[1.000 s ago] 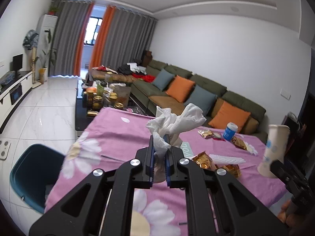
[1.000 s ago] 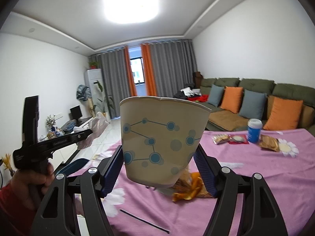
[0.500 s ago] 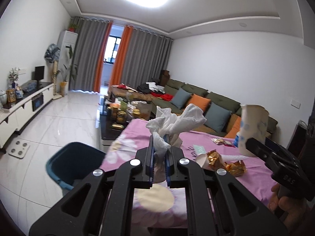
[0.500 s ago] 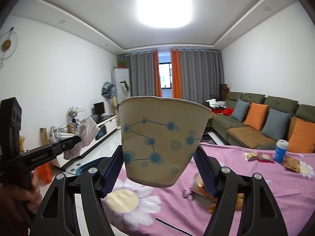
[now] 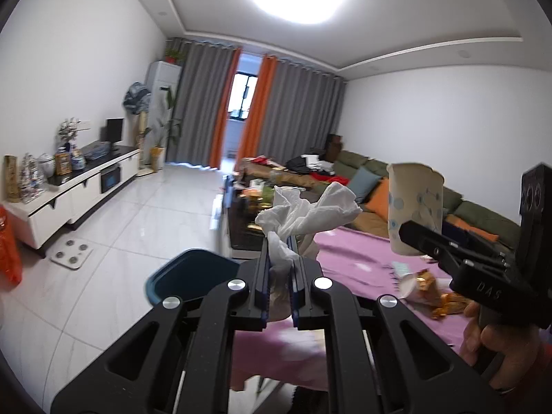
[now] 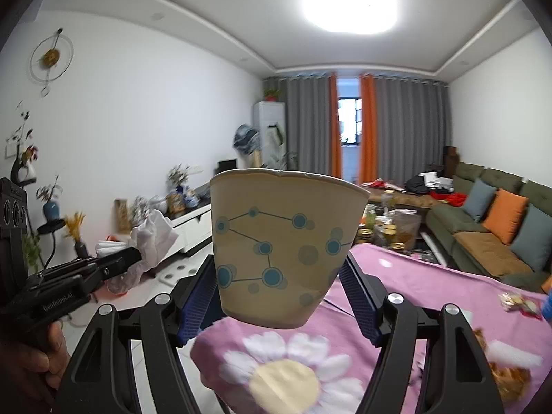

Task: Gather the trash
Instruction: 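Drop the tissue from the left gripper into the teal bin while the right drops the cup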

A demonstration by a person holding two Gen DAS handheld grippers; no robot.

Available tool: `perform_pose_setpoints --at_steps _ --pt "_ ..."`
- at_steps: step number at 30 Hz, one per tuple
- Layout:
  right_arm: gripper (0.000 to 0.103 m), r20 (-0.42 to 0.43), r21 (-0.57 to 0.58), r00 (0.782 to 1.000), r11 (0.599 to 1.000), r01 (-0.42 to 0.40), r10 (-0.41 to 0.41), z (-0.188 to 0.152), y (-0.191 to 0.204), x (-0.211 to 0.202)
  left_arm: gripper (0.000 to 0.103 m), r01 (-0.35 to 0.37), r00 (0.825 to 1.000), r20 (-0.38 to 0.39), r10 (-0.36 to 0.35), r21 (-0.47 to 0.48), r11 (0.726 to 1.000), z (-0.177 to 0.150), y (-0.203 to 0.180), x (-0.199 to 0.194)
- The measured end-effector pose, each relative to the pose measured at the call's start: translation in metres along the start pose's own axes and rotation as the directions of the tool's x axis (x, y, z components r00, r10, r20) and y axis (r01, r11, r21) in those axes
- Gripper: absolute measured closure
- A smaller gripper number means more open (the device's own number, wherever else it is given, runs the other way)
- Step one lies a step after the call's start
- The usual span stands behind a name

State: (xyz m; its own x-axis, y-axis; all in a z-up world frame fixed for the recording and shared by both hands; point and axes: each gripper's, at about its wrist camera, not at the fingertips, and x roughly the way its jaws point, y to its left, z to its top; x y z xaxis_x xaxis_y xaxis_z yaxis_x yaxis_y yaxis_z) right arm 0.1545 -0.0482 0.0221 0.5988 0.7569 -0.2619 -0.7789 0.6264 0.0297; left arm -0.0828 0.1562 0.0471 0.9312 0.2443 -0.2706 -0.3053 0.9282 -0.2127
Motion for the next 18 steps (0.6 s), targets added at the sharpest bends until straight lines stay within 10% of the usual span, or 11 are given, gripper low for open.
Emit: perform_pose_setpoints --at_steps 10,18 --pt "0.034 -0.179 -0.014 0.976 0.992 -0.124 0.12 0.009 0.022 0.095 0.094 -0.107 0.99 -0.095 0.1 -0.071 0.992 -0.014 0.054 0.028" --pt "0.034 -0.392 0.065 0.898 0.98 -0.19 0.2 -0.005 0.023 0.189 0.093 -0.151 0.968 -0.215 0.129 -0.093 0.984 -0.017 0.081 0.146"
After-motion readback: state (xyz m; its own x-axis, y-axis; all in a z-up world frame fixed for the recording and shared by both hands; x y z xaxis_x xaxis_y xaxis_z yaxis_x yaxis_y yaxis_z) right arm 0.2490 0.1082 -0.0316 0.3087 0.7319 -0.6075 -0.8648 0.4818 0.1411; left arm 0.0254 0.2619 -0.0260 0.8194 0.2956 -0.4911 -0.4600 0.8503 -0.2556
